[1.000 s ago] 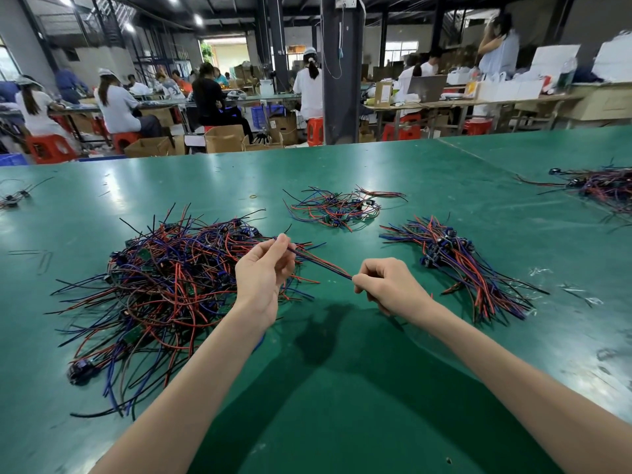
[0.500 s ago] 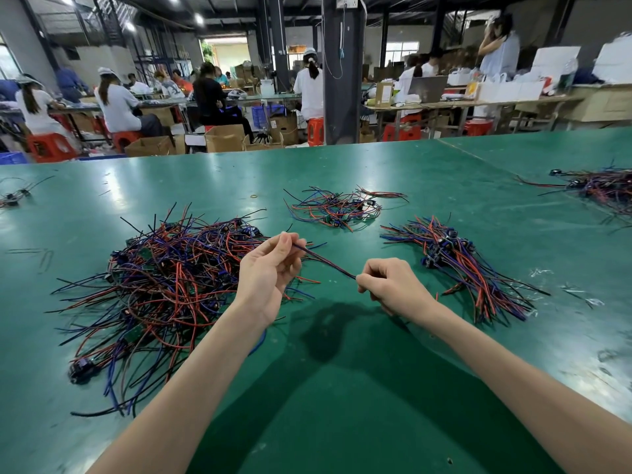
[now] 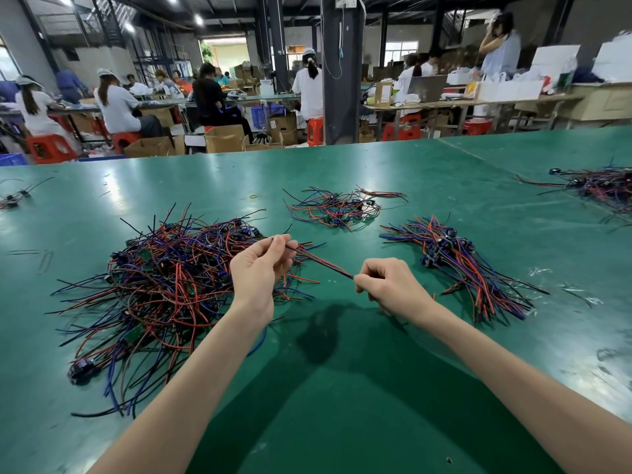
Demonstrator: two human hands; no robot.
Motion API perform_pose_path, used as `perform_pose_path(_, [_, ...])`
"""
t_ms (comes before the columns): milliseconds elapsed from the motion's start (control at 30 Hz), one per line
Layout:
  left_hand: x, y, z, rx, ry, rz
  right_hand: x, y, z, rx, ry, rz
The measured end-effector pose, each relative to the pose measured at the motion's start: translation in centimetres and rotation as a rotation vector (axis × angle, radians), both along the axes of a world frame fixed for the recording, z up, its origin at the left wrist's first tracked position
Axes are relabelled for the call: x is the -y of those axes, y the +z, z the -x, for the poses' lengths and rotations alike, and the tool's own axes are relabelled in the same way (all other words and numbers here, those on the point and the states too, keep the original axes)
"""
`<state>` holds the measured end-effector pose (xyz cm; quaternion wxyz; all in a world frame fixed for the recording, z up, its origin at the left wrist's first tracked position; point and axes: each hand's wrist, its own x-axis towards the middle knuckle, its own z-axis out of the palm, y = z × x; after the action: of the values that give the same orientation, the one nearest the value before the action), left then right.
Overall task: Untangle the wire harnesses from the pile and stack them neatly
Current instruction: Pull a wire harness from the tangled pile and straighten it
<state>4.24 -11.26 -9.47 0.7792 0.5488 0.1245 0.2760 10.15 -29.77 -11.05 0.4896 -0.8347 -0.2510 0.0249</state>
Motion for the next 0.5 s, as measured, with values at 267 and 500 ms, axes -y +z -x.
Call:
perform_pose_path(267, [1.3, 1.2, 0.6, 0.058, -0.279, 0.242, 0.2, -0.1, -0.6, -0.039, -0.028, -0.011])
perform_pose_path(500, [2.3, 0.8, 0.8, 0.023, -0.497, 0.201, 0.4, -0.2, -0.6, -0.057, -0.038, -0.011])
